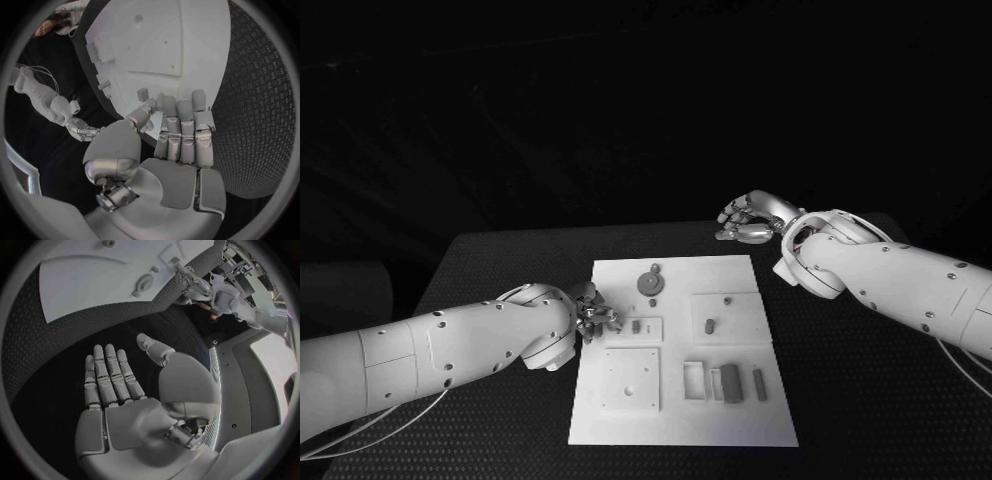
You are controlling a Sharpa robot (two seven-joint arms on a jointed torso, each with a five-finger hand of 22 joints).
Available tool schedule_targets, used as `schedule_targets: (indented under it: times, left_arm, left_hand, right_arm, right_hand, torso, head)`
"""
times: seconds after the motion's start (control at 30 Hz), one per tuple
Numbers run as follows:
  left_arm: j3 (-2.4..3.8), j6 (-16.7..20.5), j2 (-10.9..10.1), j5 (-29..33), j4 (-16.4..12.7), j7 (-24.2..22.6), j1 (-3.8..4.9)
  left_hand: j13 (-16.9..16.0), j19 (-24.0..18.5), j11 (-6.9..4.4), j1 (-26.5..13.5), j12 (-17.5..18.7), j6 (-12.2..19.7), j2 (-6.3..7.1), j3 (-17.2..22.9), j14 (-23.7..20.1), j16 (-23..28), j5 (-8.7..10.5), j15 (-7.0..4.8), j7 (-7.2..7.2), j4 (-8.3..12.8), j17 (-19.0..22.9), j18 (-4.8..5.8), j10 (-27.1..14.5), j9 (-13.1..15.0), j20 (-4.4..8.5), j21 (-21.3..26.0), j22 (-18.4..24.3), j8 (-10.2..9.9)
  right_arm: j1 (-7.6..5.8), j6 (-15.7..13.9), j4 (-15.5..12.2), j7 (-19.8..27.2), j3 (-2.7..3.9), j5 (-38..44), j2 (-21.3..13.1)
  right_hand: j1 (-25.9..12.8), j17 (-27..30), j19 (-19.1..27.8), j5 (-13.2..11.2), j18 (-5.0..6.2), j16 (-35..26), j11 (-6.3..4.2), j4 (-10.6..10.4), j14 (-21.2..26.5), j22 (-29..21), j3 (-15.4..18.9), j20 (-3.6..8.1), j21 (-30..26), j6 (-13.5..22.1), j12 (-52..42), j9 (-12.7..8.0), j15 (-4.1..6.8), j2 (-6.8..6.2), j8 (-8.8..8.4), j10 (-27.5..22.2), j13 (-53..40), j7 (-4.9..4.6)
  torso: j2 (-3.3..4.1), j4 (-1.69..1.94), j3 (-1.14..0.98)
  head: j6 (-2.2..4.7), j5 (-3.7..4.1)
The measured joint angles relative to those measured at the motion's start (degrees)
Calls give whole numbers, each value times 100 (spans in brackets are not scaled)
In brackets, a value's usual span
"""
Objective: Assemble the parts on the task board
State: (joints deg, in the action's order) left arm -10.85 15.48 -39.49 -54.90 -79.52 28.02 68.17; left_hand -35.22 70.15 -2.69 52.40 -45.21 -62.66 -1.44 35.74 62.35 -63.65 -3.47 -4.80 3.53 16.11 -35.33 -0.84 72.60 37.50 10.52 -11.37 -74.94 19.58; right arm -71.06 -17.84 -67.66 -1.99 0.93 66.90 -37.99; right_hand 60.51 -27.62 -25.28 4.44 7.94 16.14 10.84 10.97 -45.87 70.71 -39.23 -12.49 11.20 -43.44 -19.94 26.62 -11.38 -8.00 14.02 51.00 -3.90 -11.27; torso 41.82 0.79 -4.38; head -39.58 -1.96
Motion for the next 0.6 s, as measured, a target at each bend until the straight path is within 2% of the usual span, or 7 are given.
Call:
schedule_targets:
  times: [0.6]
  left_arm:
    - [-1, -151, 11, -20, 39, -7, 16]
  left_hand:
    - [-38, 0, -30, -17, -85, -6, -13, -34, 0, -69, 23, 1, -9, -32, 2, 0, 10, -27, -1, -63, 1, 84]
  right_arm:
    - [0, 25, 1, 9, -1, -1, 2]
  right_hand:
    - [0, 17, 0, 0, 1, 0, 0, 0, 0, 12, 0, 0, -1, 40, 22, -11, 1, 0, 0, 0, -1, 1]
  torso:
    - [0, 7, 3]
  head:
    - [-41, 5]
